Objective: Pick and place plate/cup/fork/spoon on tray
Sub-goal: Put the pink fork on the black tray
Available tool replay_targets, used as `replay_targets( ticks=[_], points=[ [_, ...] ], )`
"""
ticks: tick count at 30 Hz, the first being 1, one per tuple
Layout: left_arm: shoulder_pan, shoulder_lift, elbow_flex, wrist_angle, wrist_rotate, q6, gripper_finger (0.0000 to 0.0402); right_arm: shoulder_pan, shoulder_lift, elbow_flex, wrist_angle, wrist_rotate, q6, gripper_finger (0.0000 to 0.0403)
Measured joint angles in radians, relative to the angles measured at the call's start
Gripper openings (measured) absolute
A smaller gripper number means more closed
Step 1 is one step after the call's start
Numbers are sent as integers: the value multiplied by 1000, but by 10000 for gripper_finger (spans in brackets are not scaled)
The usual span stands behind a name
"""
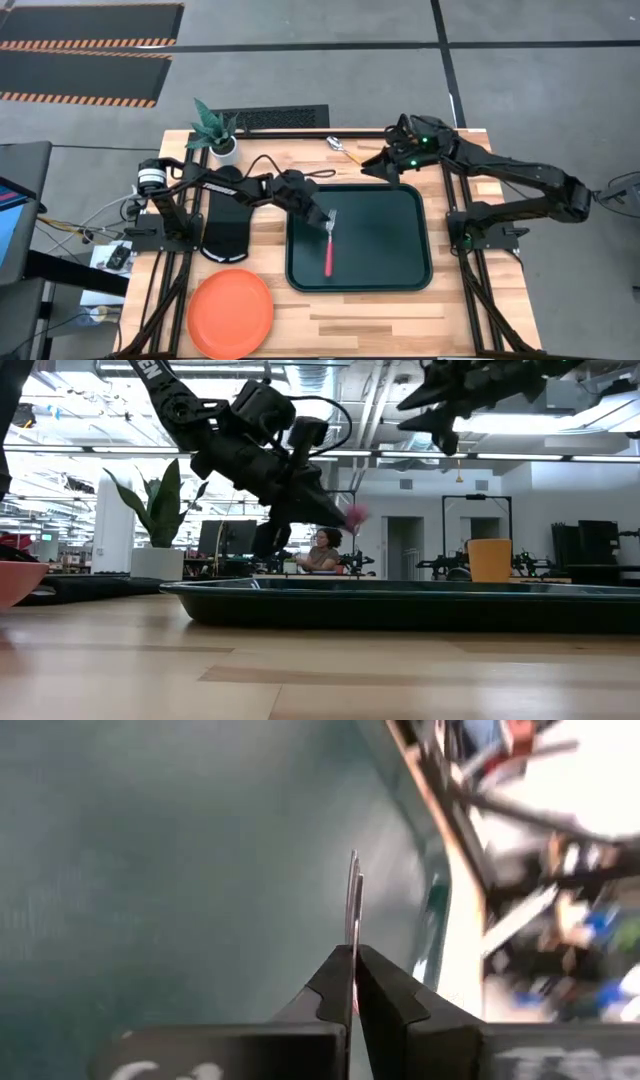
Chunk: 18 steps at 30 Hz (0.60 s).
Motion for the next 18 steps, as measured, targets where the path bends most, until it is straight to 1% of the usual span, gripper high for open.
replay_targets(
  ticks=[1,5,11,18],
  points=[
    [-3,0,0,-11,-3,31,1,2,-8,0,-7,0,0,175],
    [-3,0,0,-17,-43,67,0,22,-27,0,-21,10,0,168],
    [-11,0,0,-30,-139,64,0,50,-15,0,-25,26,0,158],
    [-35,0,0,-45,-189,81,0,65,5,0,-25,26,0,159]
  ],
)
